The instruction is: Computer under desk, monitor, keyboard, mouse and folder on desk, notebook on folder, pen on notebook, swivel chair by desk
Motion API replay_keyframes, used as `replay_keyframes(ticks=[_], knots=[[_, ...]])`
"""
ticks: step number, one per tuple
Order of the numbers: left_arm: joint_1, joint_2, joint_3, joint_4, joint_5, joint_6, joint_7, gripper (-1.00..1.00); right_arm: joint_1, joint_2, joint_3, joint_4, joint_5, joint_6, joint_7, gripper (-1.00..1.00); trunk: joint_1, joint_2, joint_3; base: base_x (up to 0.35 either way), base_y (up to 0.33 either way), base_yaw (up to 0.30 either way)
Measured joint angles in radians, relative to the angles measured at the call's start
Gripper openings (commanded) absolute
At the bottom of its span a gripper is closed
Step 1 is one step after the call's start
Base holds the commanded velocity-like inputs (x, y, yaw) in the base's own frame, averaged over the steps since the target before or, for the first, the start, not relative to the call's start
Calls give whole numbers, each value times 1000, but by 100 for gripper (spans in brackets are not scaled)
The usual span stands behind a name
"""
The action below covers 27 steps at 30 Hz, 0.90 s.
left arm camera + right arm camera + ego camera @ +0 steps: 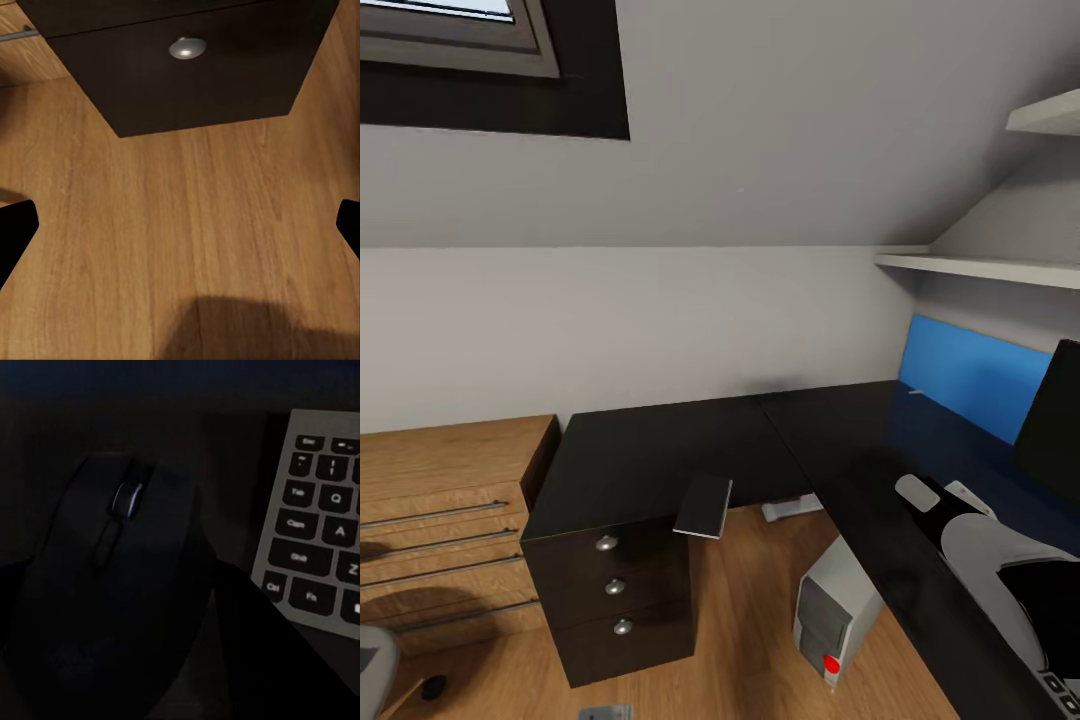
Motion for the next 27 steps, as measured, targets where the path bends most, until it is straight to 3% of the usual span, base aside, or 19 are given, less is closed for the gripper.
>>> replay_keyframes(ticks=[10,22,27], knots=[[0,-3,-1,3,0,0,-2,100,0,1,1,0,1,0,1,-100,0,0,0,93,-72,0],[0,-3,-1,5,0,0,-2,100,0,0,0,0,2,0,1,-100,0,0,0,269,-127,0],[0,-3,-3,5,0,1,-1,100,0,-1,0,0,2,0,1,-100,0,0,0,73,-65,0]])
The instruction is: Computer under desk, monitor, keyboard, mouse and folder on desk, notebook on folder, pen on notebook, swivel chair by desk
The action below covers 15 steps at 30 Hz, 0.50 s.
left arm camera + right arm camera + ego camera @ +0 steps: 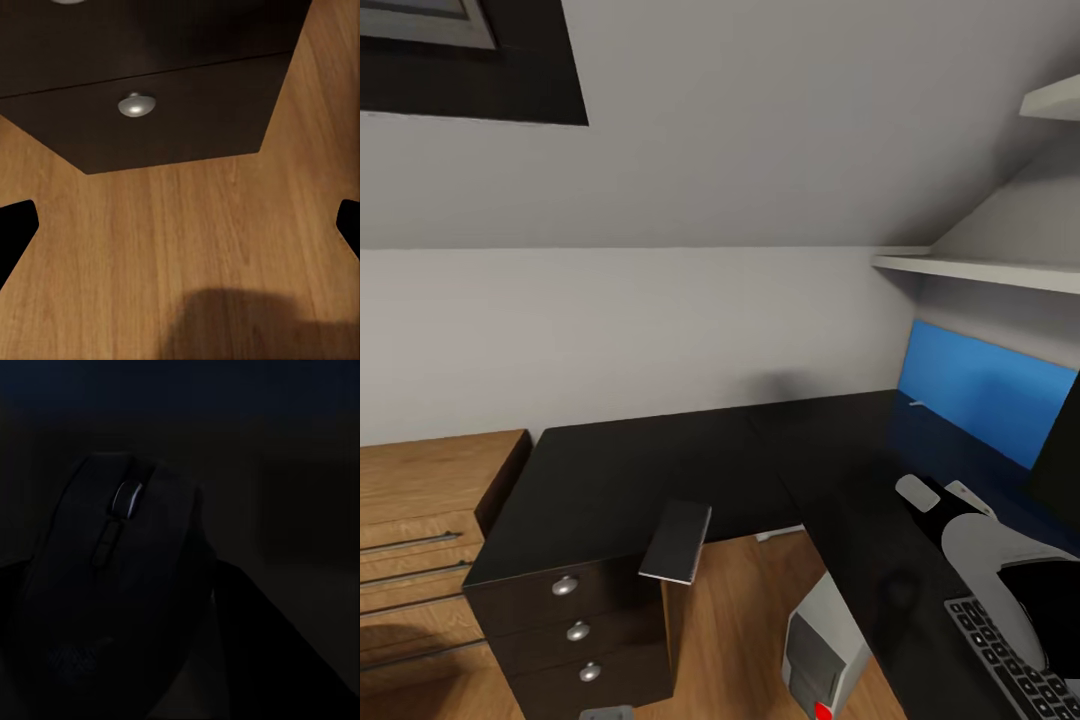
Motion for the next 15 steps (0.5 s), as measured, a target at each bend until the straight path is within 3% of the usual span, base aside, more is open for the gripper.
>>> replay_keyframes(ticks=[8,15], knots=[[0,-1,0,-3,-1,-1,2,100,0,-3,5,0,6,5,-5,-100,0,0,0,5,-4,0],[0,-17,5,-7,-2,0,7,100,0,-10,21,1,66,7,-7,-100,0,0,0,0,0,0]])
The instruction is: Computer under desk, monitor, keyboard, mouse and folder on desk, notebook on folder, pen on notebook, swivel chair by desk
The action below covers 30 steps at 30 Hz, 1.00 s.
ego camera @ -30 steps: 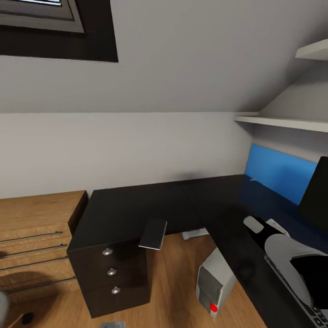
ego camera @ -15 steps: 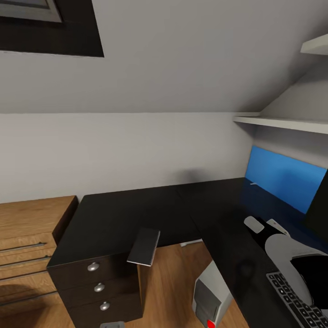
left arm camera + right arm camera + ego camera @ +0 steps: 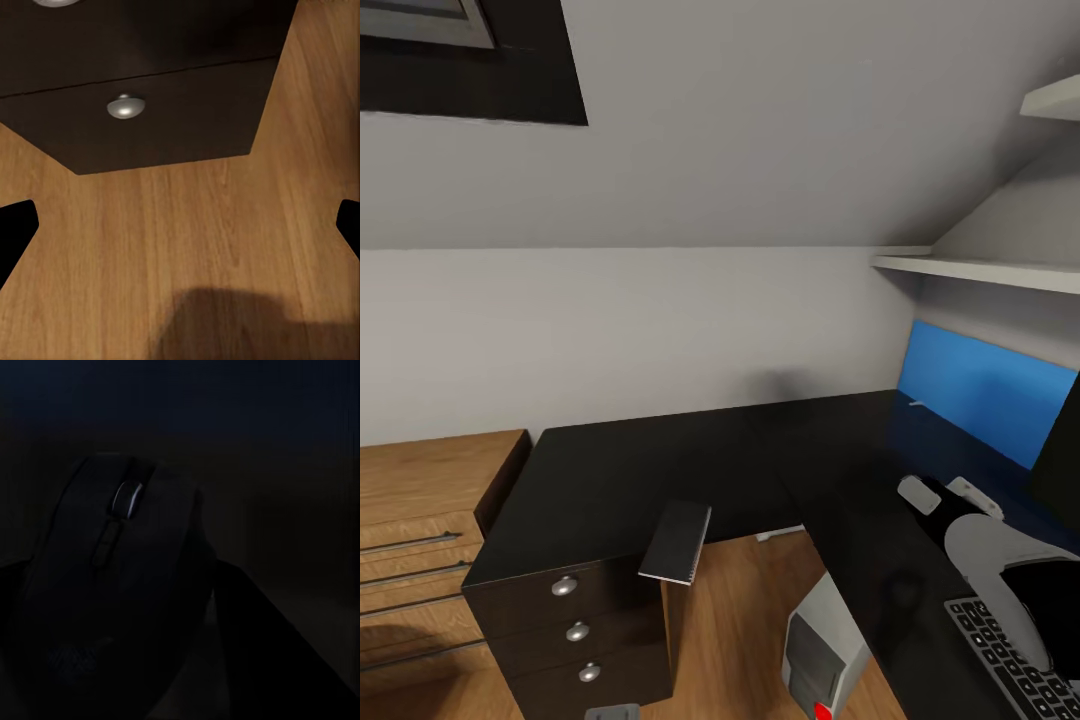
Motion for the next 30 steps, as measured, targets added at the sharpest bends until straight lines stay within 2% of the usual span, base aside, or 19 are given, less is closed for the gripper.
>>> replay_keyframes(ticks=[1,3,10,23,30], knots=[[0,-1,0,0,0,0,0,100,0,-12,1,12,4,0,3,-100,0,0,0,0,0,0],[0,-1,0,0,-1,0,0,100,0,-21,1,39,6,-1,7,-100,0,0,0,0,0,0],[0,-1,0,0,-2,0,0,100,2,-26,1,57,9,-2,42,-100,0,0,0,0,0,0],[0,-1,0,0,-2,0,-3,100,3,-67,0,80,8,0,102,-100,0,0,0,0,0,0],[0,-1,0,0,-1,0,-4,100,3,-91,-3,77,3,85,114,-100,0,0,0,0,0,0]])
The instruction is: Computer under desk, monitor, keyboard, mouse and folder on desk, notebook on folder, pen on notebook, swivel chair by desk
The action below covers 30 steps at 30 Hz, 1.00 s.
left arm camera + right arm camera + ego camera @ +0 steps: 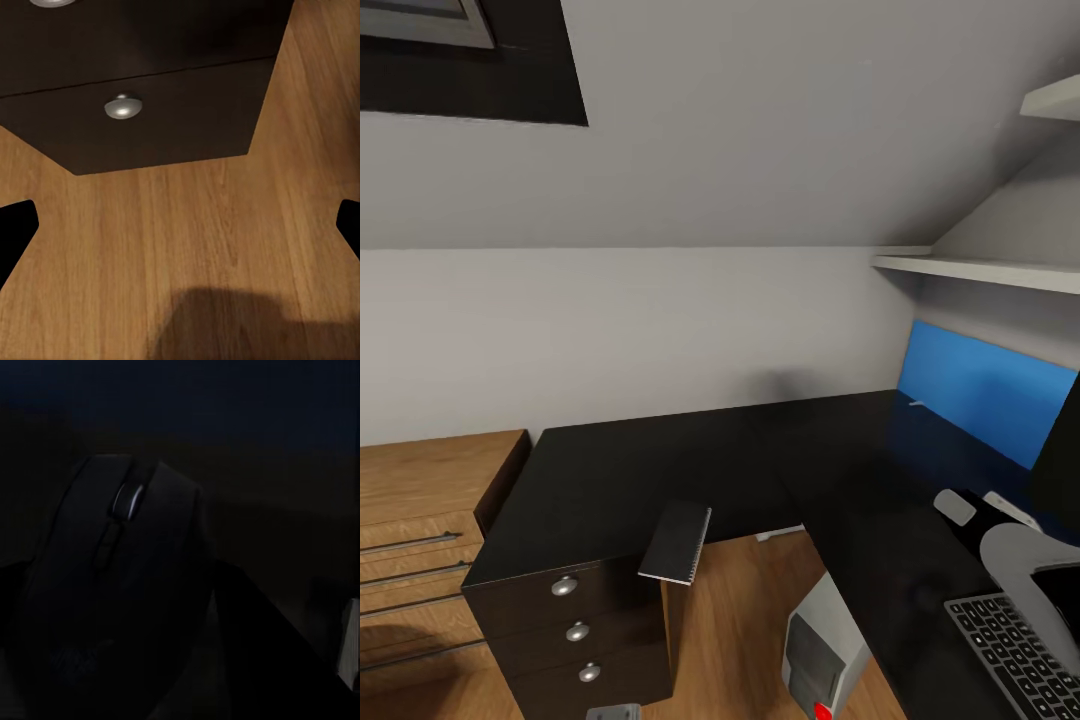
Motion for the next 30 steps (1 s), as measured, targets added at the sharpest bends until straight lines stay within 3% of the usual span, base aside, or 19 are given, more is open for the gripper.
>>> replay_keyframes(ticks=[5,22,30], knots=[[0,0,-1,1,0,0,-1,100,0,-13,-1,-1,-3,20,9,-100,0,0,0,0,0,0],[0,0,-5,3,1,1,1,100,0,-18,-1,-1,-6,82,4,-100,0,0,0,0,0,0],[0,0,-2,2,2,0,2,100,0,-30,0,0,-6,176,2,-100,0,0,0,0,0,0]])
